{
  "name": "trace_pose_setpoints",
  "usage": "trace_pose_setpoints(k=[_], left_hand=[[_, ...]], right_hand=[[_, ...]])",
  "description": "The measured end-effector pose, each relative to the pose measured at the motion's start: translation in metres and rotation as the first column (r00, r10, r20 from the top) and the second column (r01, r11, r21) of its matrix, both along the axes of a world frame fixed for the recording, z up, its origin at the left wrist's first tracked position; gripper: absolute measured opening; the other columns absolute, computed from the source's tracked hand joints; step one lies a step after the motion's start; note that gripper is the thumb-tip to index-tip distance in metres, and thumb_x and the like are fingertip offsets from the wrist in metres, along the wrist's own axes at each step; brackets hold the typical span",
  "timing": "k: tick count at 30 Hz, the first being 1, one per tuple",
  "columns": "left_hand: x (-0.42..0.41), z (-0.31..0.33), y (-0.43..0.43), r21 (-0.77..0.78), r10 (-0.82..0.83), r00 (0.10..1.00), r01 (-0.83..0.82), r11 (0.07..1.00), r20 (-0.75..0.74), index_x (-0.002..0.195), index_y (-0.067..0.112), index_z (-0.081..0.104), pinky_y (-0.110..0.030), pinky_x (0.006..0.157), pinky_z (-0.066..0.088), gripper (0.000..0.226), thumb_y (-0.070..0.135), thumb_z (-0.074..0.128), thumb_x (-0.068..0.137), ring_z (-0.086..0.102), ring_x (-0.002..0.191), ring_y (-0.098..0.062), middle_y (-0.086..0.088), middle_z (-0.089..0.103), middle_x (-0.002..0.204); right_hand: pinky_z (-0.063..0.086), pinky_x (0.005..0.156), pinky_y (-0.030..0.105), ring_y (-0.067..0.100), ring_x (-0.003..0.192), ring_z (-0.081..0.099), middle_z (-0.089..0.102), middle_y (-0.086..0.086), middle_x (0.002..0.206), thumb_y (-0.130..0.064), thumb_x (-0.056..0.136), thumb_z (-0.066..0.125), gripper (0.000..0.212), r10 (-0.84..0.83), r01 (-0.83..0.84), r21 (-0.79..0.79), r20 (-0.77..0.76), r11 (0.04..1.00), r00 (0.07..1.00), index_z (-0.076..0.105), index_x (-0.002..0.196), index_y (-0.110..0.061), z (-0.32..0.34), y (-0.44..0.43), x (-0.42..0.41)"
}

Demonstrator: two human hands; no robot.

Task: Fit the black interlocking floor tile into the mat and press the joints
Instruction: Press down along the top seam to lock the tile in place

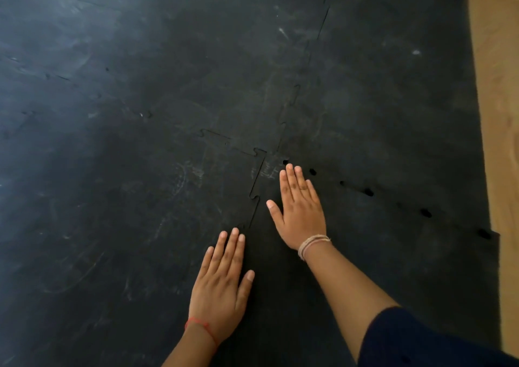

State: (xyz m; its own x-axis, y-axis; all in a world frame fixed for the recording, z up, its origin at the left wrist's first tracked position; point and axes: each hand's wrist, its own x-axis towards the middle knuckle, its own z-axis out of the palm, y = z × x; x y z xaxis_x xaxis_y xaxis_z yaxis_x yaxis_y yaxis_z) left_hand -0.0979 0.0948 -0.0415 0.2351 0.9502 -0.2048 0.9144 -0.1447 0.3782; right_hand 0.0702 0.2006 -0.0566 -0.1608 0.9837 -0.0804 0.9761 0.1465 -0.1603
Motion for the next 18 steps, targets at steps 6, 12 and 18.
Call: trace_pose_setpoints(k=[6, 12, 18], left_hand=[[0.017, 0.029, 0.108, 0.154, 0.057, 0.981, -0.086, 0.984, 0.184, 0.132, 0.027, -0.021, -0.022, 0.109, -0.018, 0.053, 0.043, 0.004, 0.088, -0.029, 0.131, -0.003, 0.012, -0.027, 0.142], [0.041, 0.029, 0.132, 0.055, -0.170, 0.985, 0.167, 0.984, 0.041, 0.139, 0.017, -0.014, -0.024, 0.109, -0.014, 0.054, 0.037, 0.013, 0.097, -0.023, 0.133, -0.005, 0.000, -0.019, 0.152], [0.065, -0.011, 0.144, 0.082, -0.126, 0.992, 0.128, 0.988, -0.019, 0.138, 0.014, -0.017, -0.027, 0.110, -0.015, 0.059, 0.040, 0.014, 0.096, -0.025, 0.134, -0.010, -0.002, -0.021, 0.151]], right_hand=[[-0.014, 0.110, 0.028, 0.014, 0.138, -0.018, -0.009, 0.001, 0.153, -0.048, 0.095, 0.023, 0.065, -0.011, 0.010, -0.013, -0.025, 1.000, 1.000, -0.002, 0.145, -0.013, -0.001, 0.002, 0.002], [-0.009, 0.112, 0.032, 0.017, 0.138, -0.018, -0.010, 0.007, 0.155, -0.051, 0.095, 0.018, 0.069, -0.213, 0.213, -0.017, -0.035, 0.977, 0.976, -0.009, 0.143, -0.011, 0.008, -0.013, 0.027], [-0.007, 0.113, 0.035, 0.021, 0.140, -0.014, -0.010, 0.008, 0.154, -0.056, 0.090, 0.008, 0.072, -0.374, 0.373, 0.045, 0.017, 0.927, 0.927, -0.010, 0.142, -0.010, -0.008, -0.028, 0.038]])
